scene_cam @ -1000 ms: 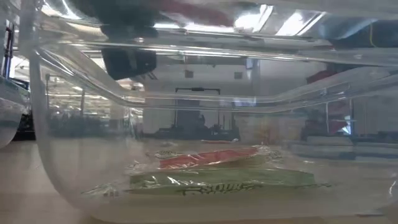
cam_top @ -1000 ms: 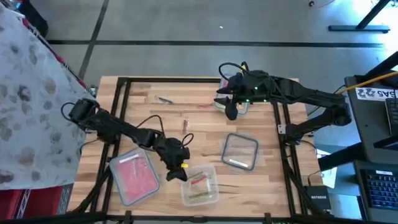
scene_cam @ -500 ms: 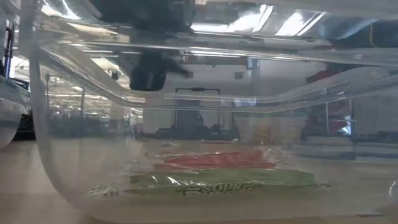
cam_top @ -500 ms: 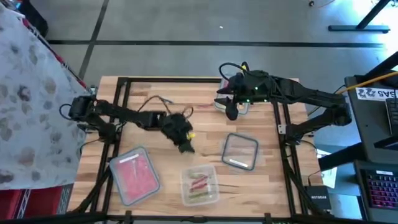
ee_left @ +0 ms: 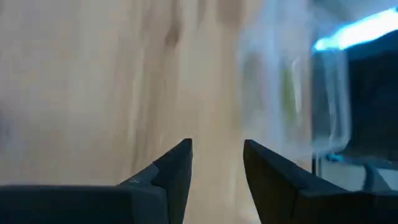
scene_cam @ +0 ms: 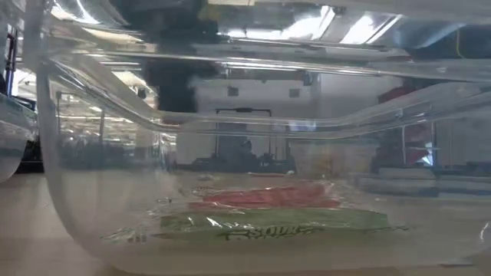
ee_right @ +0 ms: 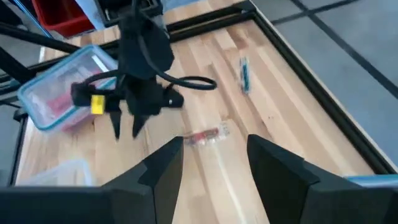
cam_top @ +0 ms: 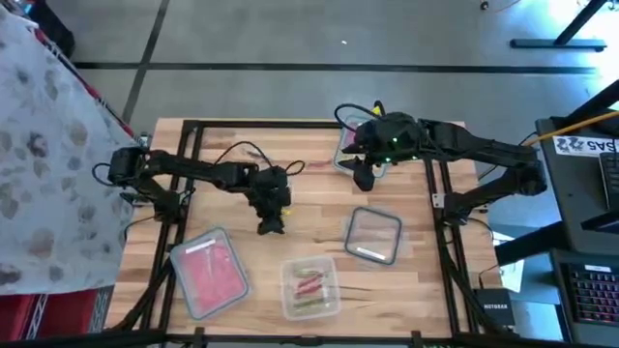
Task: Sort candy
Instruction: Put the red candy stick into the square transparent bin
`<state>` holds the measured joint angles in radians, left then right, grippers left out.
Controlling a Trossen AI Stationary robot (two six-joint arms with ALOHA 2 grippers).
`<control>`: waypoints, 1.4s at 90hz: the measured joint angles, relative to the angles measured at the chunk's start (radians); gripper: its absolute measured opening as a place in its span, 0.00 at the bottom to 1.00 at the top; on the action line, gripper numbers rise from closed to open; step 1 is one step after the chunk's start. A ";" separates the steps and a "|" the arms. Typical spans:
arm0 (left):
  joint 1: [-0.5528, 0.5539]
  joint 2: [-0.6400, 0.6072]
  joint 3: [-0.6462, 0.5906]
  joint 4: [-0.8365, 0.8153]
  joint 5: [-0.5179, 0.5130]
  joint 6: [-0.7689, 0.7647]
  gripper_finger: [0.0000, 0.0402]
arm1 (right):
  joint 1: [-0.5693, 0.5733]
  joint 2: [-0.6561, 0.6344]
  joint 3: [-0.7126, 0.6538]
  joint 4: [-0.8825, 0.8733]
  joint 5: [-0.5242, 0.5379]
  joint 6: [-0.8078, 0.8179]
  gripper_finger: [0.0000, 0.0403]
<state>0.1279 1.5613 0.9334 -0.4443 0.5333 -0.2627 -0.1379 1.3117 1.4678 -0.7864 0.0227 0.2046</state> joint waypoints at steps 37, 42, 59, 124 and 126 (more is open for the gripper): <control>0.092 0.014 -0.028 0.066 -0.463 -0.637 0.36 | 0.000 0.000 0.000 0.034 0.011 -0.003 0.41; 0.096 0.032 -0.028 0.072 -0.463 -0.652 0.40 | 0.000 0.000 0.000 0.034 0.011 -0.003 0.41; 0.096 0.133 -0.030 0.095 -0.458 -0.684 0.55 | 0.000 0.000 0.000 0.034 0.011 -0.003 0.41; 0.070 0.162 0.007 -0.065 -0.516 -0.684 0.02 | 0.000 0.000 0.000 0.034 0.011 -0.004 0.41; 0.065 0.156 0.014 -0.083 -0.519 -0.683 0.02 | 0.000 0.000 0.000 0.033 0.011 -0.004 0.41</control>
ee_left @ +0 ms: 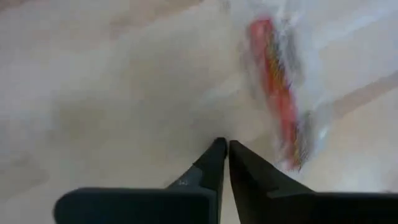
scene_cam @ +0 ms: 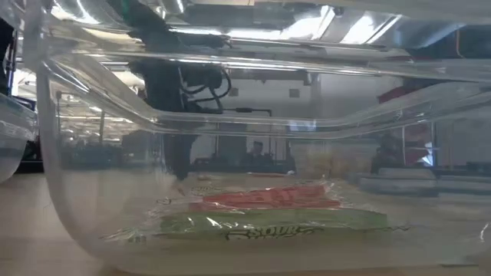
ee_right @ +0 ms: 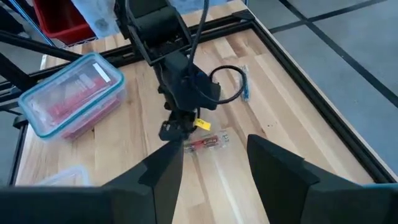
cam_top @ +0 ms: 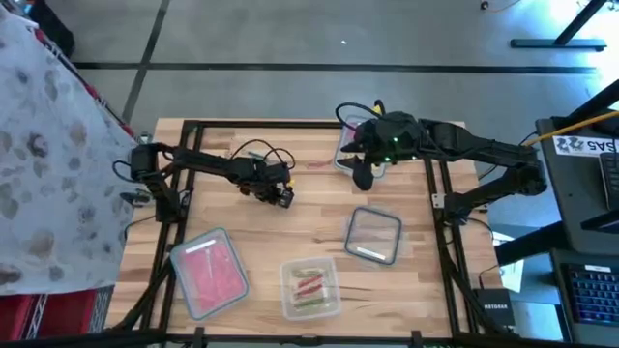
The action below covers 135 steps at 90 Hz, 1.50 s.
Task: Sort candy
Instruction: Put the red candy stick into the square transparent bin
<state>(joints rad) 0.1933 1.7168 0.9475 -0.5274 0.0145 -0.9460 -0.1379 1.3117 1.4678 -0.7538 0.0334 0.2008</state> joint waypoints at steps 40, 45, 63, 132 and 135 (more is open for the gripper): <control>-0.046 -0.023 0.071 0.131 -0.050 -0.090 0.11 | 0.000 0.000 0.000 -0.005 0.000 -0.018 0.41; -0.041 -0.016 0.071 0.138 -0.052 -0.079 0.16 | 0.000 0.000 -0.002 -0.001 0.000 -0.023 0.41; -0.024 0.041 0.072 0.150 -0.054 -0.049 0.37 | 0.000 0.000 -0.004 0.002 0.000 -0.030 0.41; -0.081 0.062 0.185 -0.078 0.083 0.231 0.02 | 0.000 0.000 -0.011 0.012 0.010 -0.052 0.41; -0.088 0.041 0.206 -0.079 0.116 0.263 0.02 | 0.000 0.000 -0.011 0.020 0.010 -0.052 0.41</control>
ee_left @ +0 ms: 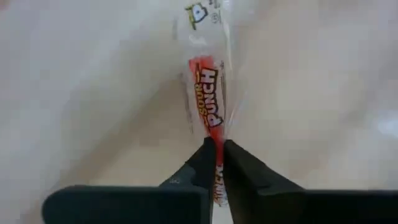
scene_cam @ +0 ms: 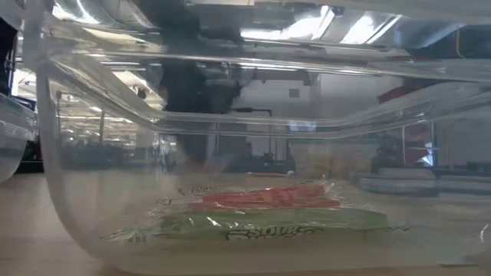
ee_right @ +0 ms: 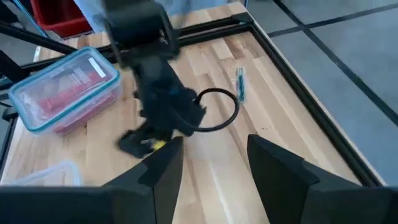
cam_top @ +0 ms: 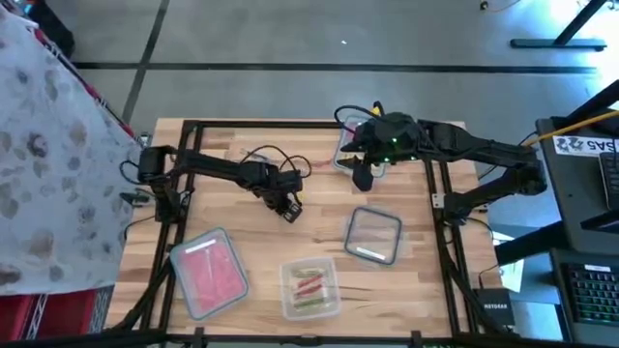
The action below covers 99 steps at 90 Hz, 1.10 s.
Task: Sort candy
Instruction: Put the red candy stick into the square transparent bin
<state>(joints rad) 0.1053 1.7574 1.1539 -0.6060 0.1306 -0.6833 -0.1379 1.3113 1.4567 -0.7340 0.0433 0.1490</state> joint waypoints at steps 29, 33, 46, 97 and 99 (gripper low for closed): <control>-0.160 -0.084 0.113 0.144 0.250 0.136 0.00 | 0.000 0.000 0.000 0.055 0.001 -0.008 0.41; -0.187 -0.083 0.112 0.182 0.255 0.137 0.00 | 0.000 0.000 0.000 0.055 0.001 -0.008 0.41; -0.260 -0.067 0.111 0.257 0.184 0.156 0.00 | 0.000 0.000 0.000 0.053 0.001 -0.008 0.41; -0.372 0.018 0.111 0.303 0.278 0.219 0.00 | 0.000 0.000 0.000 0.052 0.001 -0.007 0.41; -0.380 0.021 0.111 0.303 0.278 0.218 0.00 | 0.000 0.000 0.000 0.052 0.001 -0.015 0.41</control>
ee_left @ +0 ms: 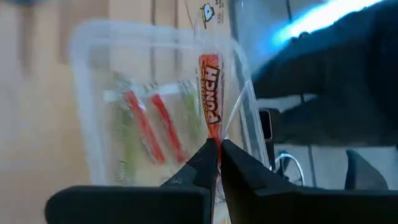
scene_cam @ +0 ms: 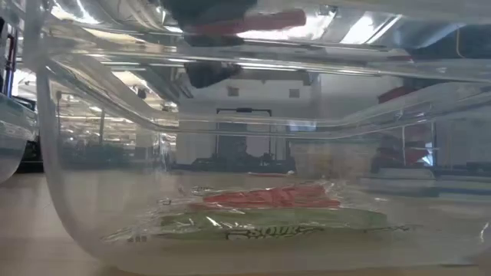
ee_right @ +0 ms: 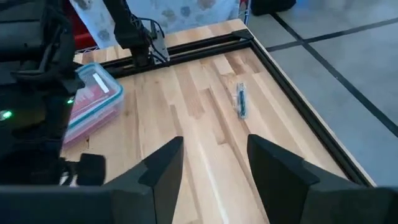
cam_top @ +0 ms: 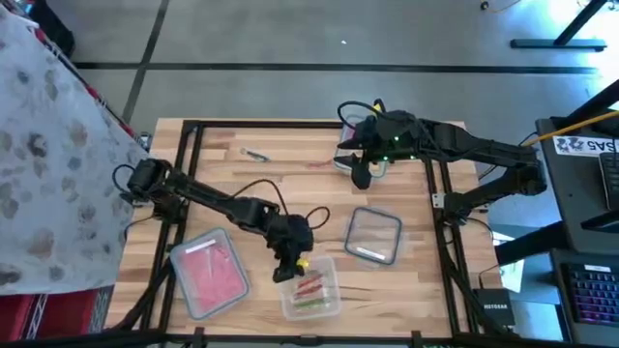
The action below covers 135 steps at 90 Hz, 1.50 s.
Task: Sort candy
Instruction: Put the red candy stick into the square transparent bin, then put the blue candy stick into the square transparent bin
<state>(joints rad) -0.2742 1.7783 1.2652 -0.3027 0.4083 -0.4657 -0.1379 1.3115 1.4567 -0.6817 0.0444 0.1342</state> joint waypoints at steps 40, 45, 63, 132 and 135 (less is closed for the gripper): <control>0.011 0.012 0.000 0.000 -0.026 -0.257 0.00 | 0.000 0.000 0.000 -0.005 -0.011 -0.168 0.41; 0.018 0.012 0.000 0.000 -0.026 -0.275 0.01 | 0.000 0.000 0.000 -0.015 -0.011 -0.190 0.41; 0.028 0.012 0.000 0.000 -0.022 -0.291 0.15 | 0.000 -0.004 0.000 -0.058 -0.018 -0.251 0.41; 0.173 0.008 0.000 -0.464 -0.027 -0.505 0.34 | -0.001 -0.059 0.001 -0.044 -0.037 -0.397 0.41; 0.199 0.008 0.000 -0.523 -0.045 -0.466 0.34 | -0.001 -0.061 0.001 -0.052 -0.036 -0.396 0.41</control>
<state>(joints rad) -0.0755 1.7863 1.2652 -0.8260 0.3633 -0.9321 -0.1390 1.2508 1.4574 -0.7336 0.0083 -0.2623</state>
